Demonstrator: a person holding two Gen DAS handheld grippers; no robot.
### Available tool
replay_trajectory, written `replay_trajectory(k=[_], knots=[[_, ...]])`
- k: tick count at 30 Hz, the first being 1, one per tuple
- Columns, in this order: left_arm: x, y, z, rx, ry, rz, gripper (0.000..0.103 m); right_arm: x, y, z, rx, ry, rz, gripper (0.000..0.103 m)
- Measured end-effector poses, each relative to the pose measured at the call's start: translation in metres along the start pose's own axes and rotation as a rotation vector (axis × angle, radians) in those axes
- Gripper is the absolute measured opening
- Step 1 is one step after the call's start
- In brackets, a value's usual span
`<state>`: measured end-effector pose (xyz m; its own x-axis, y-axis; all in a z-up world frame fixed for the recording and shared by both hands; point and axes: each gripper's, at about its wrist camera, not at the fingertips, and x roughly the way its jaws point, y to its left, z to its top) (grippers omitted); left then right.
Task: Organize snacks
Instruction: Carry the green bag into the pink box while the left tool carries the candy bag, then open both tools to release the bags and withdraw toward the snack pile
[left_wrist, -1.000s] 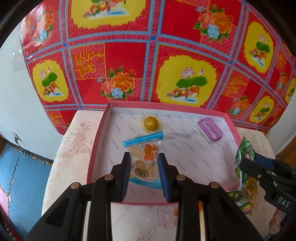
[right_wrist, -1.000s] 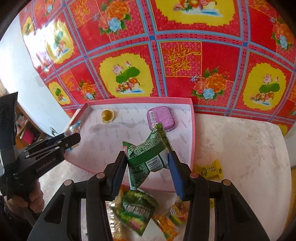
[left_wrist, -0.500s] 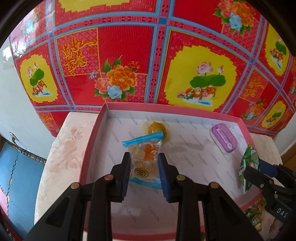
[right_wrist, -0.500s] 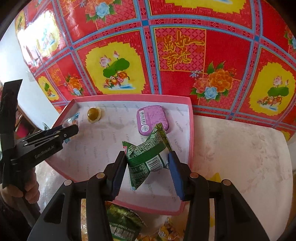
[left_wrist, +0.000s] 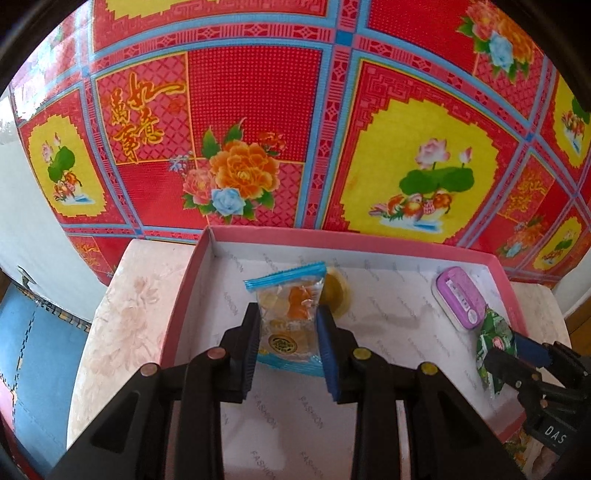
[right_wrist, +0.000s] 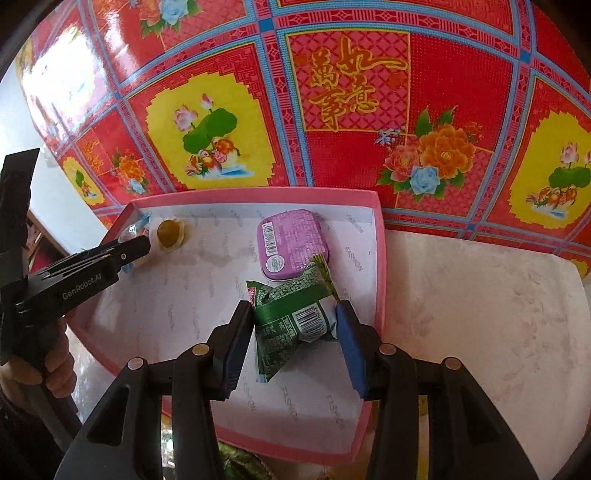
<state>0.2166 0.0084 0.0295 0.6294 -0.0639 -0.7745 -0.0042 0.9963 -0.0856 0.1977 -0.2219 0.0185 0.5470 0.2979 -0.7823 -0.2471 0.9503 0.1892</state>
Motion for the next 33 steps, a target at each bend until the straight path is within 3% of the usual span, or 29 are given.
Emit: replay_trajectory(k=[16,22,26,29,33], knots=[[0.018,0.005,0.006,-0.018,0.05,-0.004,0.034,0.006,-0.001,0.005,-0.005,-0.003,0.009,0.047],[0.012,0.0,0.006,-0.014,0.081,-0.036,0.041,0.004,0.001,0.003,-0.02,-0.005,0.019,0.053],[0.002,-0.005,0.002,-0.006,0.078,-0.072,0.055,-0.001,0.008,0.001,-0.041,-0.009,0.024,0.064],[-0.008,-0.011,0.001,0.034,0.055,-0.052,0.062,-0.007,0.013,-0.001,-0.058,-0.022,0.024,0.07],[-0.02,-0.017,0.001,0.054,0.045,-0.035,0.062,-0.018,0.015,-0.003,-0.071,-0.038,0.019,0.071]])
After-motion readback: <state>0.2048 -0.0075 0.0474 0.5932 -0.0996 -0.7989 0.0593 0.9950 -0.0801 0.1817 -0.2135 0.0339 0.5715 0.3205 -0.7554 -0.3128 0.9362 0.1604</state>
